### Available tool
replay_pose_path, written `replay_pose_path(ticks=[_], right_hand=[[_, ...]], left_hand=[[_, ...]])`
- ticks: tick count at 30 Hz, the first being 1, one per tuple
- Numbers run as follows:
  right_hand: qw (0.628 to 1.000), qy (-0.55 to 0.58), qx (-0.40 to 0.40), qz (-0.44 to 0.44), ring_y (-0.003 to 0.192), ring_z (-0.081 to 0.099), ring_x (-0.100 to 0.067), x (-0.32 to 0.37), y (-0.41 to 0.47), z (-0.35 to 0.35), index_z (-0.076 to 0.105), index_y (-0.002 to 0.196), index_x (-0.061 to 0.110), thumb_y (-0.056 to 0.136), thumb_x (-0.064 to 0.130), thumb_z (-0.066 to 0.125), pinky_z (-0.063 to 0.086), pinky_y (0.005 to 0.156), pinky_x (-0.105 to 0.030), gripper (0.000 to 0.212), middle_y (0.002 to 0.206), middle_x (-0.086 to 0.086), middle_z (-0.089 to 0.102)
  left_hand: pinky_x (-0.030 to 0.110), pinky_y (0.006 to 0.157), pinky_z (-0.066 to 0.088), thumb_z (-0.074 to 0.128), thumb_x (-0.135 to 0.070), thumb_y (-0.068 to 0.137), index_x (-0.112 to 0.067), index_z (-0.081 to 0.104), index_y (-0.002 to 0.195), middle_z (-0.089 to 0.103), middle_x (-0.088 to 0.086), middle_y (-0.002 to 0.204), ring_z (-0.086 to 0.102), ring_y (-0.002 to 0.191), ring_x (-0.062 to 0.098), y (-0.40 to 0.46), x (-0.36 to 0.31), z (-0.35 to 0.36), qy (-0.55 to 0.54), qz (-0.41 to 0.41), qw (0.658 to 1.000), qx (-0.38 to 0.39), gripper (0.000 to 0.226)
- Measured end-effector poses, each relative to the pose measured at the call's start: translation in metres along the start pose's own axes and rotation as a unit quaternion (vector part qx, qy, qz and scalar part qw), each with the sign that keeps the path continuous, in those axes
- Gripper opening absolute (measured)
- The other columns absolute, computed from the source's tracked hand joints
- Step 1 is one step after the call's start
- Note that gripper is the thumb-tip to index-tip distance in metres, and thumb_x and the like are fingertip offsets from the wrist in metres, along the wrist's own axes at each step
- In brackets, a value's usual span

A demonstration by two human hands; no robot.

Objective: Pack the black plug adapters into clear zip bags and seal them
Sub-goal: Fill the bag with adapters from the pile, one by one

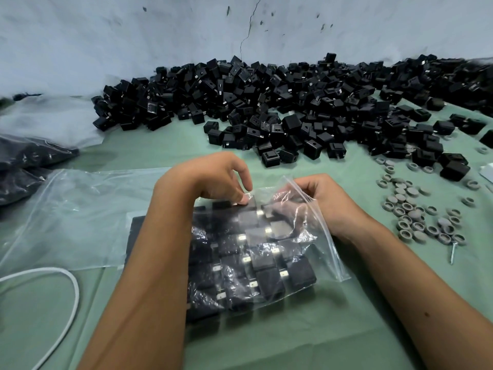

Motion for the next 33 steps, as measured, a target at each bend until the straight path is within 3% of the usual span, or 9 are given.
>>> replay_pose_path(ticks=[3,8,17,21,25,27,30,33], right_hand=[[1.000,-0.015,-0.008,0.004,0.084,0.077,-0.037,-0.001,0.002,-0.002,0.078,0.093,0.006,0.082,0.018,0.085,0.064,0.076,-0.046,0.018,0.090,-0.014,0.078],[1.000,-0.029,-0.001,0.005,0.082,0.076,-0.037,0.002,0.000,-0.002,0.078,0.093,0.006,0.084,0.012,0.083,0.065,0.073,-0.045,0.011,0.088,-0.013,0.078],[0.999,-0.047,0.023,-0.008,0.084,0.075,-0.041,0.001,0.000,0.000,0.079,0.094,0.008,0.087,0.013,0.081,0.059,0.082,-0.061,0.009,0.090,-0.011,0.079],[0.999,-0.036,0.028,-0.011,0.086,0.075,-0.042,-0.002,0.001,0.001,0.079,0.095,0.006,0.090,0.015,0.080,0.060,0.083,-0.059,0.010,0.092,-0.013,0.079],[0.998,0.009,-0.056,0.011,0.076,0.076,-0.023,-0.003,0.002,-0.010,0.081,0.089,0.013,0.085,0.013,0.082,0.062,0.072,-0.041,0.004,0.086,-0.009,0.079],[0.990,0.005,-0.137,0.017,0.078,0.076,-0.024,-0.005,0.004,-0.019,0.081,0.086,0.016,0.085,0.018,0.083,0.063,0.075,-0.044,0.003,0.084,-0.005,0.079],[0.961,-0.099,-0.257,-0.008,0.075,0.074,-0.014,-0.007,0.004,-0.033,0.079,0.083,0.022,0.089,0.019,0.077,0.062,0.078,-0.038,0.007,0.080,0.005,0.077],[0.944,-0.188,-0.268,-0.049,0.075,0.068,-0.006,-0.003,0.004,-0.035,0.076,0.095,0.026,0.092,0.023,0.073,0.059,0.073,-0.029,0.006,0.087,0.012,0.074]], left_hand=[[0.028,0.070,0.045,0.087,-0.028,0.080,-0.026,0.074,0.092,0.072,-0.016,0.067,0.068,0.080,0.011,-0.001,0.003,-0.001,-0.003,-0.014,1.000,-0.006,0.018],[0.032,0.080,0.052,0.089,-0.031,0.078,-0.024,0.075,0.092,0.075,-0.008,0.077,0.071,0.083,0.015,-0.002,0.006,-0.003,-0.008,-0.024,1.000,-0.010,0.021],[0.032,0.082,0.054,0.089,-0.028,0.078,-0.022,0.077,0.088,0.075,-0.008,0.072,0.071,0.079,0.014,-0.002,0.005,-0.003,-0.005,-0.023,1.000,-0.008,0.018],[0.028,0.071,0.048,0.086,-0.031,0.081,-0.024,0.076,0.088,0.072,-0.011,0.072,0.067,0.076,0.011,-0.003,0.003,-0.001,0.014,-0.020,1.000,-0.005,0.014],[0.028,0.067,0.043,0.080,-0.034,0.087,-0.027,0.073,0.091,0.069,-0.009,0.091,0.064,0.087,0.011,0.001,-0.004,-0.001,0.034,-0.012,0.998,-0.047,0.010],[0.029,0.072,0.045,0.077,-0.033,0.090,-0.027,0.071,0.095,0.068,-0.008,0.101,0.063,0.094,0.013,0.006,-0.011,0.001,0.046,0.000,0.996,-0.078,0.010],[0.032,0.086,0.045,0.073,-0.036,0.093,-0.028,0.068,0.107,0.060,-0.005,0.118,0.057,0.104,0.018,0.017,-0.024,0.009,0.083,0.026,0.989,-0.117,0.017],[0.036,0.097,0.039,0.067,-0.040,0.095,-0.027,0.060,0.125,0.053,0.005,0.131,0.046,0.122,0.026,0.030,-0.033,0.024,0.104,0.047,0.984,-0.139,0.033]])
Point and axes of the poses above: each hand's wrist, its own y-axis towards the middle knuckle, its own z-axis out of the palm, x = y × z, the point moved 4 cm from there along y, towards the middle knuckle
